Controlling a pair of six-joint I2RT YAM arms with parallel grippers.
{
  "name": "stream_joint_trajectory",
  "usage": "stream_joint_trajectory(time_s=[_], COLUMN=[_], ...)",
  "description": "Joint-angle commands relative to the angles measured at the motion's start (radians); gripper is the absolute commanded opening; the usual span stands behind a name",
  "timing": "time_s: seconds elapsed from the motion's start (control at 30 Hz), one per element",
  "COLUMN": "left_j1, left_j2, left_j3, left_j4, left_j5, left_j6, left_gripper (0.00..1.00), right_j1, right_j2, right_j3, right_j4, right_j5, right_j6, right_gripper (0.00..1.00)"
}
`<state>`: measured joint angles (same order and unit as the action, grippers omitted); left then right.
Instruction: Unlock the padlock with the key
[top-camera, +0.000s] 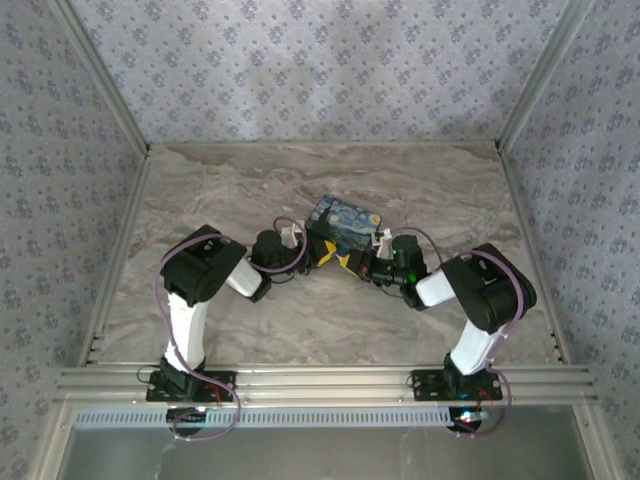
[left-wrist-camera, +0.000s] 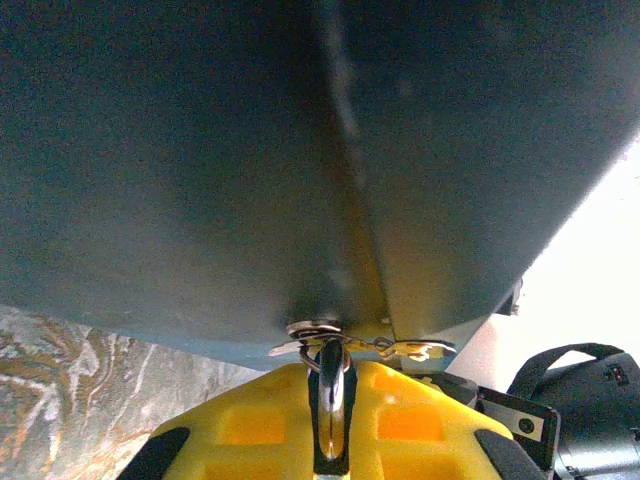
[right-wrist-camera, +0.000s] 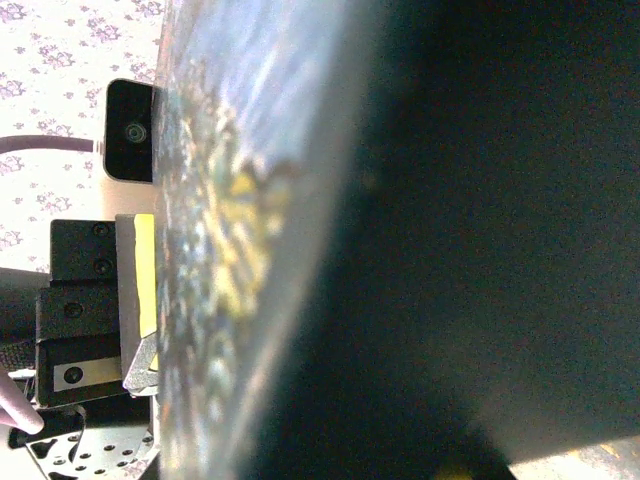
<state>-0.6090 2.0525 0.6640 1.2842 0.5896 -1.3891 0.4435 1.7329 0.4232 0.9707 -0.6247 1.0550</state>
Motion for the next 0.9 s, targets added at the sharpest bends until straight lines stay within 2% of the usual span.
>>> stream_joint_trajectory(time_s=[0.0,0.2,0.4,0.67,0.87], left_j1=[-0.008,-0.009,-0.011,-0.012,-0.011], left_j2=[0.014,0.014,0.006,-0.006,-0.015], left_j3=[-0.003,-0.007,-0.004,-0.003,-0.003], left_j4=[0.098,0.122,0.122,0.122,0.122], left_j5=[0.050,0.053,0.056,0.071,0.081], left_j6=[-0.016,-0.021,-0.011,-0.005,-0.002], left_gripper=[0.00,0.00,0.00,0.00,0.00], right_j1=[0.006,-0.014,-0.011,-0.050,-0.047], right_j2=[0.043,0.127,0.141,0.209,0.218], right_j3=[0.013,0.001,0.017,0.002,0.024], right_j4=[0.117,0.287,0.261,0.391,0.384], right_j5=[0.004,-0.019,-0.037,-0.049,-0.064], right_j6=[0.051,0.163,0.187,0.294,0.314], right_gripper=[0.00,0.00,0.00,0.00,0.00])
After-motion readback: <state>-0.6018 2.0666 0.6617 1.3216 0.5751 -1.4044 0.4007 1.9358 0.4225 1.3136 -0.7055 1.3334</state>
